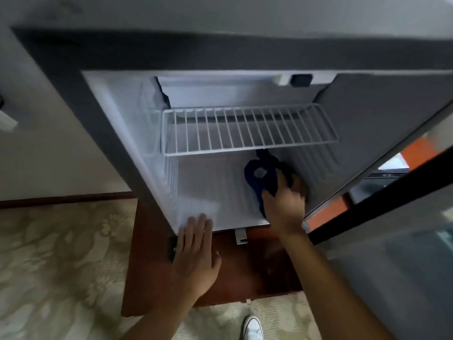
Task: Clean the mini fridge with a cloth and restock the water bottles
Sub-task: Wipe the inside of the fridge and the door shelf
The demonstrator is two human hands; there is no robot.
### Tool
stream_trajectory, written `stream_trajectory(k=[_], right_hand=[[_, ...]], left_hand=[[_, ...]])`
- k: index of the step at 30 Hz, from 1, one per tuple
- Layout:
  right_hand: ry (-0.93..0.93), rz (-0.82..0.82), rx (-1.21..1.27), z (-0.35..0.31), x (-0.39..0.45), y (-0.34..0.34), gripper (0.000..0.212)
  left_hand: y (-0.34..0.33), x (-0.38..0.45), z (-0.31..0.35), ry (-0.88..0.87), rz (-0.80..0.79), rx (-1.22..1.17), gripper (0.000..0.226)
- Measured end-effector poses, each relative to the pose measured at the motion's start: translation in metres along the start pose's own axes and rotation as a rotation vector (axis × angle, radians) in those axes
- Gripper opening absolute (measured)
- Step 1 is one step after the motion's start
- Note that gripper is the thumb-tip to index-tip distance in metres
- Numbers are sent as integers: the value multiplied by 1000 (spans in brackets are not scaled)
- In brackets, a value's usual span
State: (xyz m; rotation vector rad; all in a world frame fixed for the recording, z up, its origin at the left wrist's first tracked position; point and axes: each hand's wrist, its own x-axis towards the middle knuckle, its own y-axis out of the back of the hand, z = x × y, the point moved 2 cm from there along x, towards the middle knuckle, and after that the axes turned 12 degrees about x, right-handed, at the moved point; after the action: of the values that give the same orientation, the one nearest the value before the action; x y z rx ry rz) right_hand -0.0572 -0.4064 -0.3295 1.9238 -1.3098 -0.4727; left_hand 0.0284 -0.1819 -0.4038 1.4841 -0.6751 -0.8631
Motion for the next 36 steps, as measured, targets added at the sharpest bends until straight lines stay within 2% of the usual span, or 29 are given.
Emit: stream_trajectory(k=[3, 5, 6, 9, 12, 15, 18, 22, 24, 29, 32, 36], right_hand=[[54, -127, -105, 13, 4, -29, 83], [159, -103, -163, 13, 10, -38, 84], [156, -118, -162, 11, 16, -41, 83], [-13, -264, -186, 10, 36, -63, 82], [0, -182, -346, 1, 49, -82, 77], [30, -150, -349, -15, 61, -97, 69], [153, -211, -321, -48, 45, -123, 64], [462, -270, -249, -87, -3, -165, 48], [512, -256, -198, -87, -12, -168, 43], [695, -358, -114, -48, -23, -139, 43], [626, -245, -171, -8, -30, -103, 44], [285, 90, -348, 37, -7, -67, 45]], left_hand=[[-19, -6, 4, -10, 105, -1, 87], [-27, -4, 2, -2, 152, -10, 92], [-30, -2, 1, 3, 176, -12, 93], [-35, 1, 0, 16, 205, -13, 90], [-34, 0, 0, 20, 225, -9, 88], [-33, 1, 1, 25, 225, 0, 88], [-38, -2, 1, 18, 276, 13, 84], [-43, -5, 1, 49, 366, 29, 75], [-42, -5, 0, 59, 381, 18, 69], [-42, -6, -3, 70, 396, -6, 69], [-41, -5, -1, 81, 370, -34, 75], [-39, -7, 0, 74, 334, -70, 84]])
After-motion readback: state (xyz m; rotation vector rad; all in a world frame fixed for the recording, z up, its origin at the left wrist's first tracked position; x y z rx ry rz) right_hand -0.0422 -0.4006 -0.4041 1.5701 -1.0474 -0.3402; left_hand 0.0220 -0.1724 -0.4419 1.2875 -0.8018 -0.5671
